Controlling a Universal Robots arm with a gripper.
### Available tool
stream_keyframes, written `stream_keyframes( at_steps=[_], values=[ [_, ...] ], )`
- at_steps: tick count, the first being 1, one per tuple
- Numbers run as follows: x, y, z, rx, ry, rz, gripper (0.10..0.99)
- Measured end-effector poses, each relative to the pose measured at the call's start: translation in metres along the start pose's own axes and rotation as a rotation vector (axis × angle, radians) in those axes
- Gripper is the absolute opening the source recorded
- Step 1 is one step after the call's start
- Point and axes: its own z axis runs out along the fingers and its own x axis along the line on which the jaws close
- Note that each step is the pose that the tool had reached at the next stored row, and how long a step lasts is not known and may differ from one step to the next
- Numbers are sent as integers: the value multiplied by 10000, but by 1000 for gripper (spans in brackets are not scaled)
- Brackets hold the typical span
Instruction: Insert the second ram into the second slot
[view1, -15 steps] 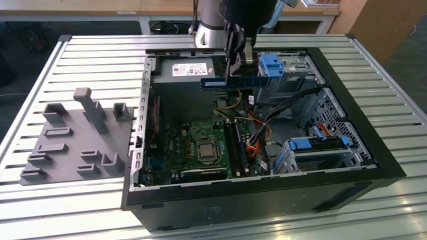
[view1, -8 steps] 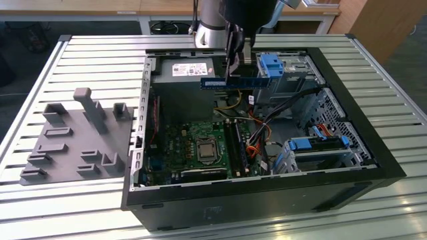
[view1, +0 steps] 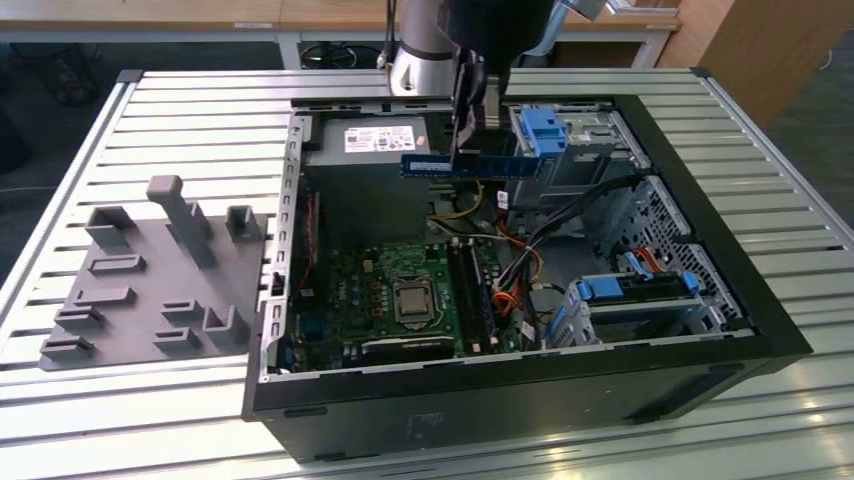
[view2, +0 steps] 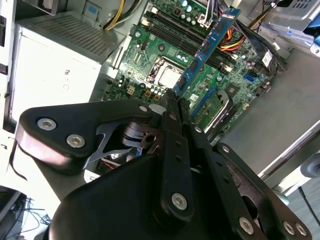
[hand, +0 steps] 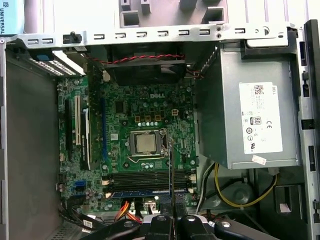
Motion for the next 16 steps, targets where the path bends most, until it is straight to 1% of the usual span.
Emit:
stream_keyframes(
  at_steps=[16],
  values=[
    [0,0,1,8,-20,520,137]
  ],
)
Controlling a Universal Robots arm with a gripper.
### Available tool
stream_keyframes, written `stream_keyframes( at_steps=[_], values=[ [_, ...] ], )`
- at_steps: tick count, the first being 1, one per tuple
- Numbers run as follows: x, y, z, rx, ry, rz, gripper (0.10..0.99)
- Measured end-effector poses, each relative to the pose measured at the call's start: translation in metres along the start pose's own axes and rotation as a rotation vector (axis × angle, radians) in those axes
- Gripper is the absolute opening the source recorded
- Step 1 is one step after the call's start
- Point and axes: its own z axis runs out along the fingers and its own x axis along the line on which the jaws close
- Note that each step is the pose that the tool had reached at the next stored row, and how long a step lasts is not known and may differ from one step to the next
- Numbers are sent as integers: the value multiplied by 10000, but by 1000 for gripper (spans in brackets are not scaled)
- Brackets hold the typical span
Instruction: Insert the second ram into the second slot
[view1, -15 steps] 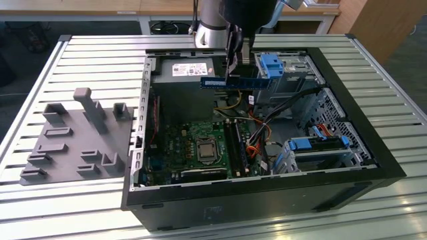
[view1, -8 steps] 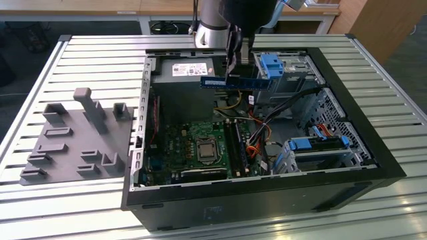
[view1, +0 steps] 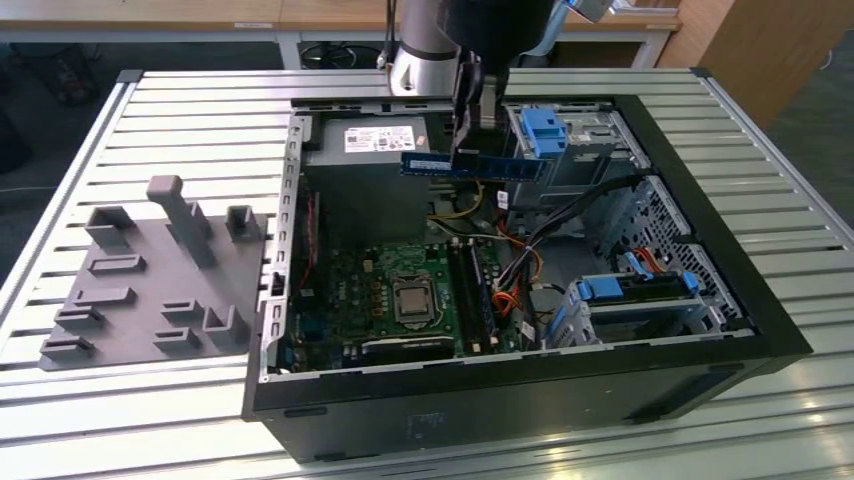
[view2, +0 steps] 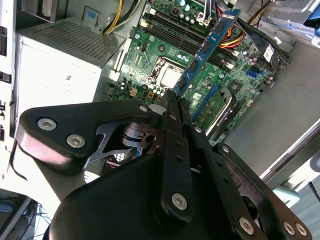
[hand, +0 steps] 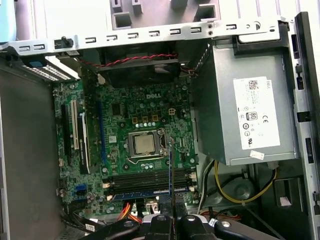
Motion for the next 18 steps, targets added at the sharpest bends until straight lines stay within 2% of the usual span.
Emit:
stream_keyframes(
  at_steps=[18],
  values=[
    [0,0,0,7,-19,514,137]
  ],
)
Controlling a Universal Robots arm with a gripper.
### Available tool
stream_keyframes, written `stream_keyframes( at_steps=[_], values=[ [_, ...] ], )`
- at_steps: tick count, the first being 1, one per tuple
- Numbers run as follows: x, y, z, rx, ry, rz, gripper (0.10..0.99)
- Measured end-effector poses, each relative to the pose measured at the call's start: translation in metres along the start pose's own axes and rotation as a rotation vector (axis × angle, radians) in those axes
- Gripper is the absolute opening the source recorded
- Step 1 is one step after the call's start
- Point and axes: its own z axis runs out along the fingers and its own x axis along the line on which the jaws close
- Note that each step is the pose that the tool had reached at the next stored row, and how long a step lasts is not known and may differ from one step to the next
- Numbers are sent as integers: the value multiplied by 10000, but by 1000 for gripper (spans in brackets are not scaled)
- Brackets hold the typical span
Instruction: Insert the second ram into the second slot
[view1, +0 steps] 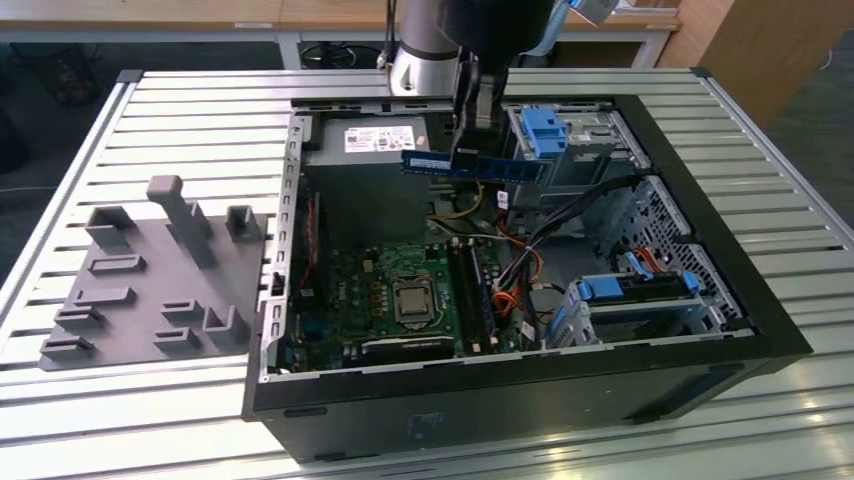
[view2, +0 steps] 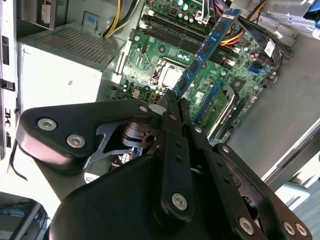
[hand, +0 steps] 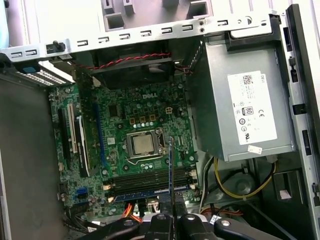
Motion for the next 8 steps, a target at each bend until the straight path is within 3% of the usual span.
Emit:
stream_keyframes(
  at_steps=[8],
  values=[
    [0,0,0,4,-9,233,137]
  ],
)
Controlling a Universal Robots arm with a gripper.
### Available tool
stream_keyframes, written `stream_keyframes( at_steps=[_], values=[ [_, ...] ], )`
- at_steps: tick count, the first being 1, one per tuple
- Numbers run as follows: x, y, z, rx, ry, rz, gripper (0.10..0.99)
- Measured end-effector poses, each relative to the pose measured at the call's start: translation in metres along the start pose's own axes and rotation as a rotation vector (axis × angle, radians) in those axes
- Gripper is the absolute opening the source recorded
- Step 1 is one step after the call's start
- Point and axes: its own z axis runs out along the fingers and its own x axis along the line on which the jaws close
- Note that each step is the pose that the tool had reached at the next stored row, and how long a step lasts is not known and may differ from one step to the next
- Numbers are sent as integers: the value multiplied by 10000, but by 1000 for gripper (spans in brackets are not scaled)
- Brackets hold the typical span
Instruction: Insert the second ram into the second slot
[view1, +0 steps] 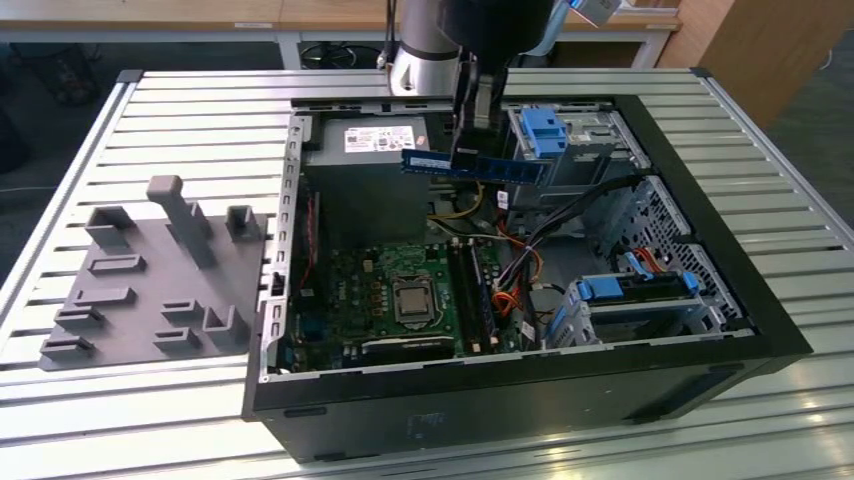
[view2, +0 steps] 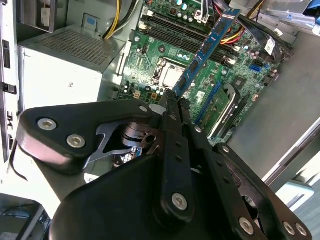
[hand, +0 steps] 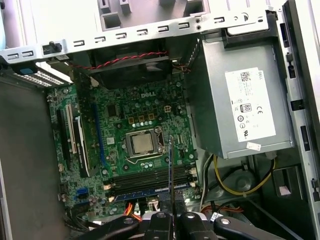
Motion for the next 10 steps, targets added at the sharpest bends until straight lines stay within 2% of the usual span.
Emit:
stream_keyframes(
  at_steps=[10],
  values=[
    [0,0,0,6,-16,424,137]
  ],
)
